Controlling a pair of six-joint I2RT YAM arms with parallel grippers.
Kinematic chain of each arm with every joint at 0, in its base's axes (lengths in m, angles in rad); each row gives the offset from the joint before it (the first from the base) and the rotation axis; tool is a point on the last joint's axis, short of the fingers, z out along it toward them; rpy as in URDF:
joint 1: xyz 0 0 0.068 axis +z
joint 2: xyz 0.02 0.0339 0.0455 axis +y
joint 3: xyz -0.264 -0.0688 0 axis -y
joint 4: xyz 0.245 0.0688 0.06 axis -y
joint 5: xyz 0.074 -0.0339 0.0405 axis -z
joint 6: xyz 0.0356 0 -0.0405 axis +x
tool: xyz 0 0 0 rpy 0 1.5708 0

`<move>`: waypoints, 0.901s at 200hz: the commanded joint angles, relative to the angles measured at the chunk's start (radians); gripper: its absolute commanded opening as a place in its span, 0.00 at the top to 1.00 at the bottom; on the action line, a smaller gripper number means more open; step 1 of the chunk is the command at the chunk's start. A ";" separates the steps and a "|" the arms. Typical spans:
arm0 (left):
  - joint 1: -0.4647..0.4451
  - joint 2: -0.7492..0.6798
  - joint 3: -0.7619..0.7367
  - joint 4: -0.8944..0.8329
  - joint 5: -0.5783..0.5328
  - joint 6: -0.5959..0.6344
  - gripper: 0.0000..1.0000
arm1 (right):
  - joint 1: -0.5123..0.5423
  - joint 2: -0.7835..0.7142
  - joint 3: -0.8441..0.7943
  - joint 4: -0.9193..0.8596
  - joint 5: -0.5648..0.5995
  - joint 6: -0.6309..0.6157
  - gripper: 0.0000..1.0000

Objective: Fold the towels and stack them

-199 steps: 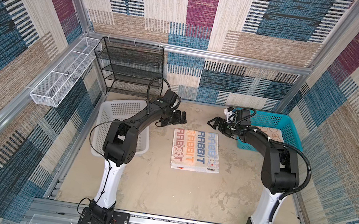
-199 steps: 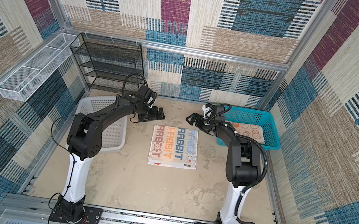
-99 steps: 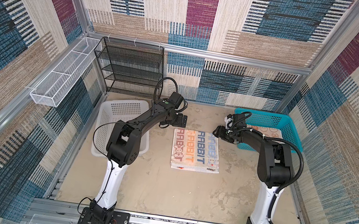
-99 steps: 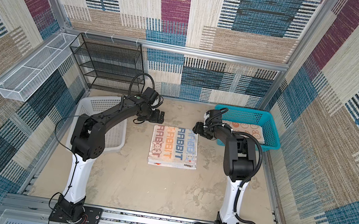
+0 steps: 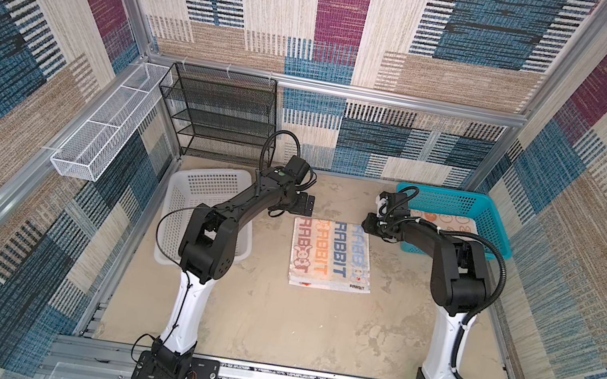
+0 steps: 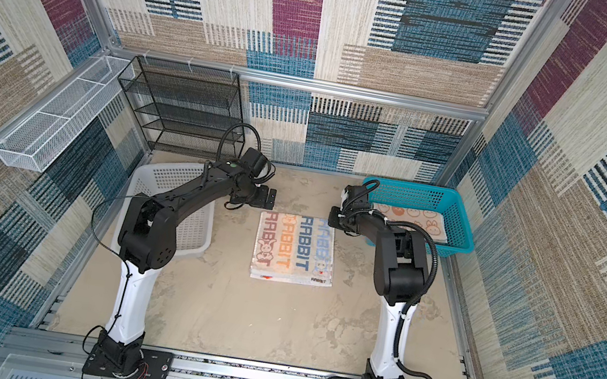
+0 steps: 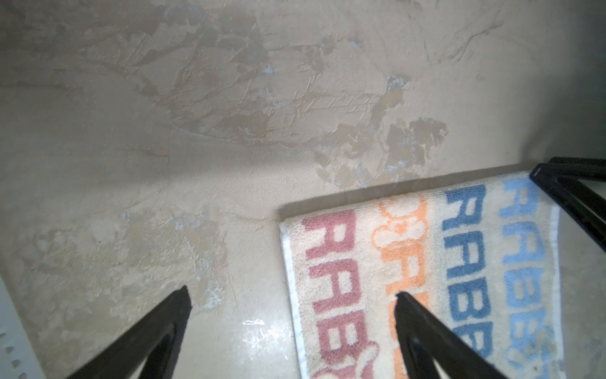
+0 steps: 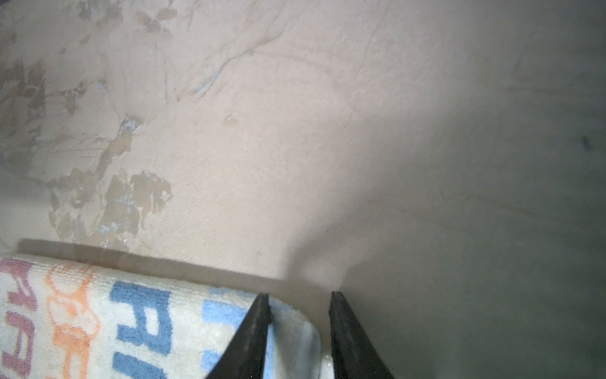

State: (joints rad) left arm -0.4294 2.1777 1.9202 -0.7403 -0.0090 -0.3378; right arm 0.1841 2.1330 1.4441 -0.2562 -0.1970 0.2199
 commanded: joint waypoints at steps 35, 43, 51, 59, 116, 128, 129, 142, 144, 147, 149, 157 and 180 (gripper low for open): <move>0.001 -0.007 -0.006 -0.026 -0.012 0.016 0.00 | 0.003 -0.001 -0.034 -0.096 0.012 0.006 0.72; 0.000 -0.006 -0.006 -0.026 -0.005 0.016 0.00 | 0.003 -0.001 -0.034 -0.096 0.011 0.006 0.74; 0.000 -0.004 -0.006 -0.025 0.001 0.016 0.00 | 0.003 -0.001 -0.038 -0.092 0.008 0.006 0.76; 0.000 -0.001 -0.005 -0.025 0.011 0.021 0.00 | 0.003 0.000 -0.043 -0.087 0.005 0.007 0.80; 0.019 0.115 0.090 -0.066 0.194 0.031 0.00 | 0.009 0.001 -0.051 -0.066 -0.019 0.016 0.95; 0.024 0.155 0.140 -0.103 0.216 0.038 0.04 | 0.009 0.010 -0.039 -0.070 -0.017 0.012 0.98; 0.025 0.158 0.142 -0.104 0.218 0.039 0.04 | 0.009 0.011 -0.037 -0.071 -0.016 0.011 0.98; 0.030 0.178 0.165 -0.107 0.235 0.040 0.08 | 0.008 0.025 -0.016 -0.080 -0.011 0.004 1.00; 0.032 0.181 0.167 -0.107 0.238 0.038 0.08 | 0.007 0.027 -0.012 -0.082 -0.011 0.003 1.00; 0.033 0.184 0.169 -0.107 0.242 0.038 0.10 | 0.008 0.031 -0.007 -0.084 -0.010 0.001 1.00; 0.035 0.186 0.171 -0.107 0.244 0.037 0.10 | 0.007 0.033 -0.004 -0.087 -0.010 0.001 1.00; 0.042 0.194 0.175 -0.106 0.255 0.033 0.13 | 0.008 0.040 0.008 -0.091 -0.007 -0.002 1.00; 0.062 0.199 0.160 -0.107 0.280 0.025 0.20 | 0.008 0.059 0.045 -0.104 0.001 -0.012 1.00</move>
State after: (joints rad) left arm -0.3840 2.3714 2.0846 -0.8207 0.2188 -0.3302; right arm 0.1905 2.1628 1.4681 -0.2371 -0.2276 0.2241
